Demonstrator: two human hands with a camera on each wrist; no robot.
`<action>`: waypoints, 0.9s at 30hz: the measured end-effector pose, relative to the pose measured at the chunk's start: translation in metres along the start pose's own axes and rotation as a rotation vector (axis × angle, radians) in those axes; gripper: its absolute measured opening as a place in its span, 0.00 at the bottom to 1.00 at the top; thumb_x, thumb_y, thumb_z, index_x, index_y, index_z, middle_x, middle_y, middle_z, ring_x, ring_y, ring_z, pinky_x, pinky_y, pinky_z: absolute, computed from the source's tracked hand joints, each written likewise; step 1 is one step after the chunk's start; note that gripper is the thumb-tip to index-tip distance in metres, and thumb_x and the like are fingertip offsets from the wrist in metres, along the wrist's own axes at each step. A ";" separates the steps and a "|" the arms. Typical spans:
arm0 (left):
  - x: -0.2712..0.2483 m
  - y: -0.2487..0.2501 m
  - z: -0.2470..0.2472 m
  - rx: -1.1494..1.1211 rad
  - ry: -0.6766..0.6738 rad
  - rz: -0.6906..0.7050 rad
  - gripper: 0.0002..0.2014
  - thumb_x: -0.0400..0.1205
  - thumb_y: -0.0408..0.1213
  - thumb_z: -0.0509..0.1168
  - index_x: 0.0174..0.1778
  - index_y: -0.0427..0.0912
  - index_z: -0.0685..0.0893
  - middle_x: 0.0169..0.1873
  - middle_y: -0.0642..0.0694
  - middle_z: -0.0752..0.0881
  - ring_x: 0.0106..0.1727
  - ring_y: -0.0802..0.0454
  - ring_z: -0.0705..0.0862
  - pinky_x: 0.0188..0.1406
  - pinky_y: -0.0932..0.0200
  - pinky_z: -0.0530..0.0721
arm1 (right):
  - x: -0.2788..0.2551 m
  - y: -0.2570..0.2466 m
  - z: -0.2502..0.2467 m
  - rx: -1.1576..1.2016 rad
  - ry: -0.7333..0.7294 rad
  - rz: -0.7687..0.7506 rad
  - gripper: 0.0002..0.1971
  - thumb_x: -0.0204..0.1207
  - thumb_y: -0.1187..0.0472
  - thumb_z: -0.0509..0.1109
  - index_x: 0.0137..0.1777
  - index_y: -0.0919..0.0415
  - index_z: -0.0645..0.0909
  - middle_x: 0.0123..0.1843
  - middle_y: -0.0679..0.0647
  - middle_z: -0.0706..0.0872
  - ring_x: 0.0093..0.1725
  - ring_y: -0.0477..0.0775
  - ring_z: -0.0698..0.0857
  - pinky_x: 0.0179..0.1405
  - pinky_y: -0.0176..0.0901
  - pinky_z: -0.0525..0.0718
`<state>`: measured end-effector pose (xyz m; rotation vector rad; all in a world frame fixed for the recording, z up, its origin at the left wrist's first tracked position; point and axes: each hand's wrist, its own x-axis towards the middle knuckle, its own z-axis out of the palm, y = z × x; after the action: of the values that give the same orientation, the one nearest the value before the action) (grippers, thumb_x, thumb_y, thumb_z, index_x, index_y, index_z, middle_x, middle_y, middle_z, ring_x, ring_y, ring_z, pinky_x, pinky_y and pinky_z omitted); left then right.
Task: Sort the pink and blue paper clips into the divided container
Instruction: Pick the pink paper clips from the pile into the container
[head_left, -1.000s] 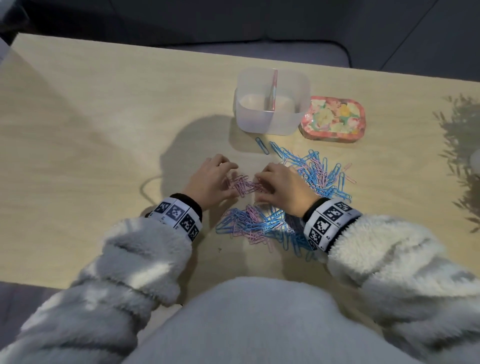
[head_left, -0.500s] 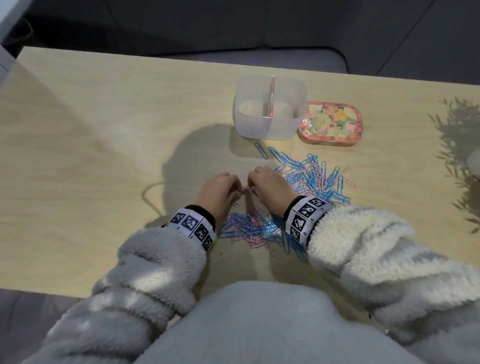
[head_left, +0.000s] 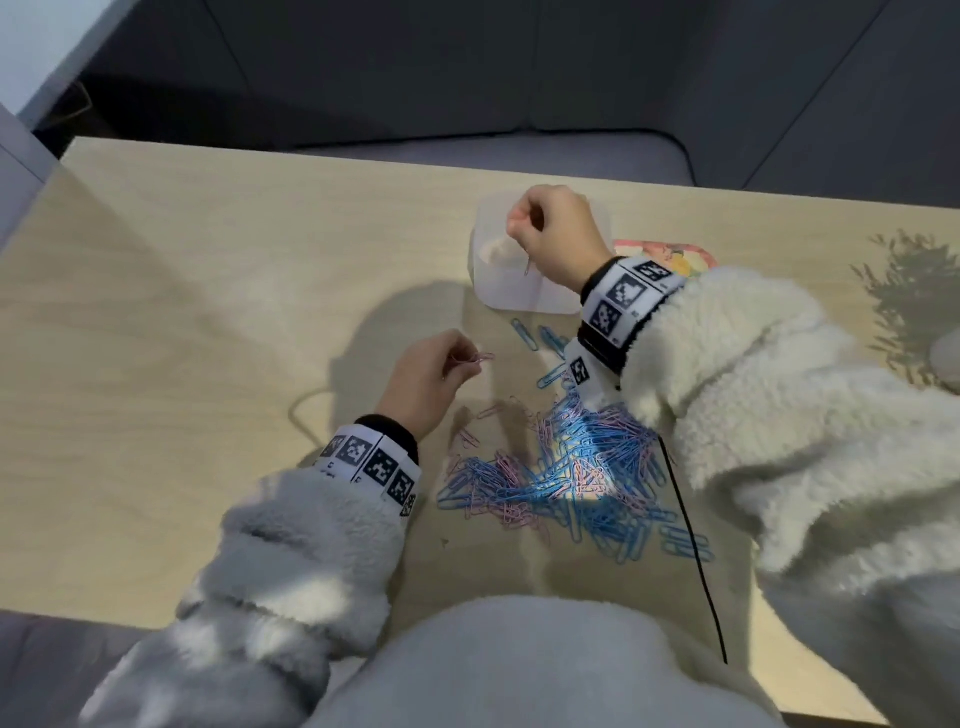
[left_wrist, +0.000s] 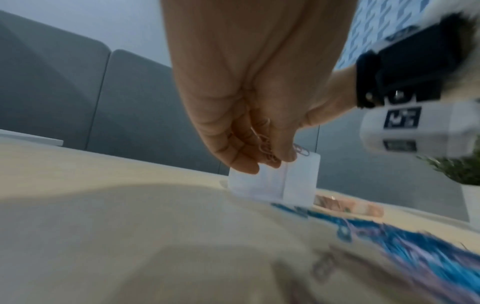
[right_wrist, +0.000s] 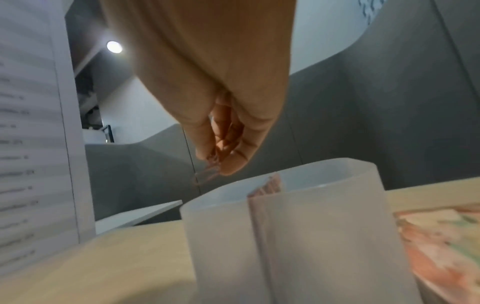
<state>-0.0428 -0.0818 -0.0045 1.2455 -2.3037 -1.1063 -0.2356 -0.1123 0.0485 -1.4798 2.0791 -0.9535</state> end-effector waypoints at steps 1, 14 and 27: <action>0.006 0.005 -0.004 -0.021 0.019 0.002 0.03 0.78 0.33 0.67 0.45 0.37 0.82 0.43 0.41 0.87 0.43 0.48 0.83 0.46 0.54 0.81 | 0.005 0.002 0.002 -0.023 0.002 0.007 0.07 0.74 0.68 0.64 0.44 0.69 0.83 0.47 0.61 0.87 0.48 0.55 0.82 0.52 0.47 0.80; 0.119 0.045 -0.017 0.356 0.109 0.114 0.08 0.79 0.35 0.65 0.50 0.38 0.87 0.50 0.40 0.88 0.56 0.41 0.81 0.53 0.53 0.76 | -0.009 0.019 -0.014 0.062 0.112 0.010 0.12 0.76 0.67 0.62 0.50 0.67 0.87 0.48 0.60 0.91 0.49 0.57 0.87 0.58 0.48 0.83; 0.030 0.013 -0.012 0.335 -0.071 0.120 0.07 0.81 0.38 0.62 0.47 0.40 0.84 0.44 0.43 0.84 0.44 0.46 0.80 0.46 0.52 0.77 | -0.130 0.043 0.031 -0.195 -0.448 -0.066 0.07 0.73 0.62 0.66 0.46 0.60 0.85 0.45 0.57 0.90 0.46 0.58 0.86 0.46 0.46 0.79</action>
<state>-0.0612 -0.1076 0.0100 1.1725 -2.6602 -0.7573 -0.1976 0.0085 -0.0111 -1.6835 1.8382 -0.3943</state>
